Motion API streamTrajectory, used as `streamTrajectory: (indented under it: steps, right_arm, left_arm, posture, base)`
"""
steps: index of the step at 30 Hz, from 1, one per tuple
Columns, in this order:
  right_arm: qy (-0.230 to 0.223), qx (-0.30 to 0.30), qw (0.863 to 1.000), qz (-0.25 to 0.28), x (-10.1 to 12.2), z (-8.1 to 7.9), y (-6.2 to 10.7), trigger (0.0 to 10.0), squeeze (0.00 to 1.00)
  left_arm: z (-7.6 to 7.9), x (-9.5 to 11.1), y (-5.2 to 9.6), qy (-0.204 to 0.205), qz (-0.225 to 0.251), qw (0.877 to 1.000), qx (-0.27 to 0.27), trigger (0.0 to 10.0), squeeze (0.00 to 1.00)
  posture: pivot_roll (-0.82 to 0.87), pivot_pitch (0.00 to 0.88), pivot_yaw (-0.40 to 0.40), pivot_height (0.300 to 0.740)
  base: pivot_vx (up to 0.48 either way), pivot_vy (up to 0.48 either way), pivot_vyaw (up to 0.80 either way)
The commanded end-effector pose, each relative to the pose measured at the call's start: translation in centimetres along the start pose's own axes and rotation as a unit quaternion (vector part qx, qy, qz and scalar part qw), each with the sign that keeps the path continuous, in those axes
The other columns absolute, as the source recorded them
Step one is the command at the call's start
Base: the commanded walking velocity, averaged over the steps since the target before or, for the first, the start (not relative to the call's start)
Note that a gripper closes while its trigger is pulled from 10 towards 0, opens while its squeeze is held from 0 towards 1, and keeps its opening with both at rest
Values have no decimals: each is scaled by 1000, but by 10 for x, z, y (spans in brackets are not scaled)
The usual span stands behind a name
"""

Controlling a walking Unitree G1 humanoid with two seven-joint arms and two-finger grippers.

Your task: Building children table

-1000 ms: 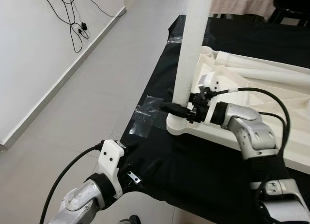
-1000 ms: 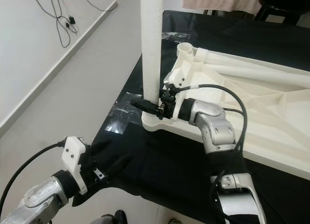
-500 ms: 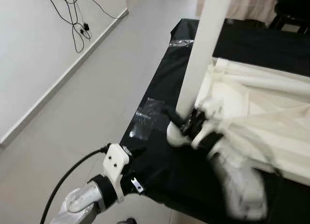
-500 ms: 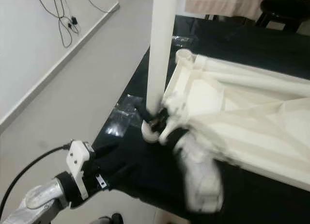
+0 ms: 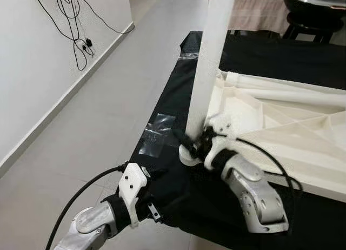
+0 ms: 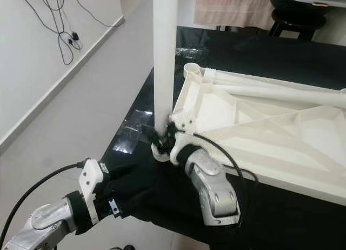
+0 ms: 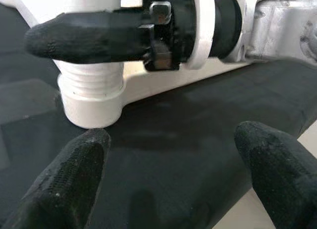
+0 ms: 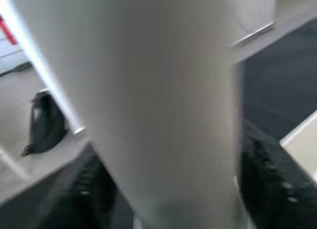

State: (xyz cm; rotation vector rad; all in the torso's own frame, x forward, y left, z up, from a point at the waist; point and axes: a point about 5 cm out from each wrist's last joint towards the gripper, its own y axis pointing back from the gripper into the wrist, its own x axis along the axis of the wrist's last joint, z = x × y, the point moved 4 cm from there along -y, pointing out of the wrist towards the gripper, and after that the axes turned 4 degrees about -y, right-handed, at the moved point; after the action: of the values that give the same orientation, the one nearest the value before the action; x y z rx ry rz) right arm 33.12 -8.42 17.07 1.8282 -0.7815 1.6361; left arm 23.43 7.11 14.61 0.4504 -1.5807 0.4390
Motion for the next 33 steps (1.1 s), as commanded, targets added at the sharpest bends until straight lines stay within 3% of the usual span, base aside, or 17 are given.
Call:
streamTrajectory:
  steps: [1, 2, 4, 5, 12, 13, 14, 15, 16, 17, 25, 28, 30, 31, 32, 33]
  right_arm:
    - [-1, 38, 999, 2, 4, -6, -3, 10000, 1000]
    - [17, 61, 998, 0, 9, -4, -4, 10000, 733]
    - [17, 61, 998, 0, 9, -4, -4, 10000, 733]
    - [56, 162, 985, -21, 19, 3, -7, 10000, 0]
    - [44, 204, 978, -30, 26, 11, -11, 10000, 0]
    - [37, 213, 976, -31, 28, 15, -11, 7608, 0]
    - [37, 213, 976, -31, 28, 15, -11, 7608, 0]
    - [31, 218, 975, -31, 30, 18, -12, 1137, 0]
    - [31, 218, 975, -31, 30, 18, -12, 1137, 0]
    - [27, 222, 974, -31, 31, 21, -12, 0, 0]
    - [24, 193, 980, -30, 31, 40, -5, 0, 0]
    - [32, 151, 988, -26, 18, 46, 17, 0, 0]
    - [2, 78, 997, -8, 4, 36, 26, 0, 0]
    - [2, 78, 997, -8, 4, 36, 26, 0, 0]
    - [-2, -53, 998, -22, -13, 38, 28, 0, 0]
    - [-2, -53, 998, -22, -13, 38, 28, 0, 0]
  left_arm:
    - [3, -3, 0, 0, -3, 1000, -14, 10000, 0]
    - [4, -3, 0, -1, -2, 1000, -16, 10000, 0]
    - [4, -3, 0, -1, -2, 1000, -16, 10000, 0]
    - [2, 0, 1, -38, 2, 999, 14, 10000, 0]
    - [-4, 4, 6, -76, 7, 995, 64, 10000, 0]
    - [-6, 4, 9, -90, 4, 993, 79, 10000, 0]
    - [-6, 4, 9, -90, 4, 993, 79, 10000, 0]
    - [-8, 4, 12, -100, 2, 991, 94, 10000, 0]
    - [-8, 4, 12, -100, 2, 991, 94, 10000, 0]
    - [-10, 3, 14, -105, 2, 989, 104, 10000, 0]
    - [-12, 1, 18, -90, 8, 988, 126, 10000, 0]
    - [-9, -1, 20, -71, 15, 989, 133, 10000, 0]
    - [-10, -1, 22, -73, 15, 988, 135, 10000, 0]
    - [-10, -1, 22, -73, 15, 988, 135, 10000, 0]
    - [-11, -2, 23, -76, 16, 988, 137, 10000, 0]
    - [-11, -2, 23, -76, 16, 988, 137, 10000, 0]
  posture:
    - [8, 194, 37, 740]
    - [11, 189, 32, 740]
    - [11, 189, 32, 740]
    - [25, 184, 28, 740]
    - [48, 183, 22, 740]
    - [55, 182, 19, 740]
    - [55, 182, 19, 740]
    - [60, 181, 22, 740]
    - [60, 181, 22, 740]
    - [62, 182, 22, 740]
    - [51, 186, 22, 740]
    - [25, 204, 21, 740]
    - [20, 211, 18, 740]
    - [20, 211, 18, 740]
    - [10, 221, 25, 740]
    - [10, 221, 25, 740]
  base:
    - [0, 0, 0]
    - [0, 0, 0]
    - [0, 0, 0]
    - [0, 0, 0]
    - [0, 0, 0]
    - [0, 0, 0]
    - [0, 0, 0]
    - [0, 0, 0]
    - [0, 0, 0]
    - [0, 0, 0]
    - [0, 0, 0]
    - [0, 0, 0]
    - [0, 0, 0]
    - [0, 0, 0]
    - [0, 0, 0]
    - [0, 0, 0]
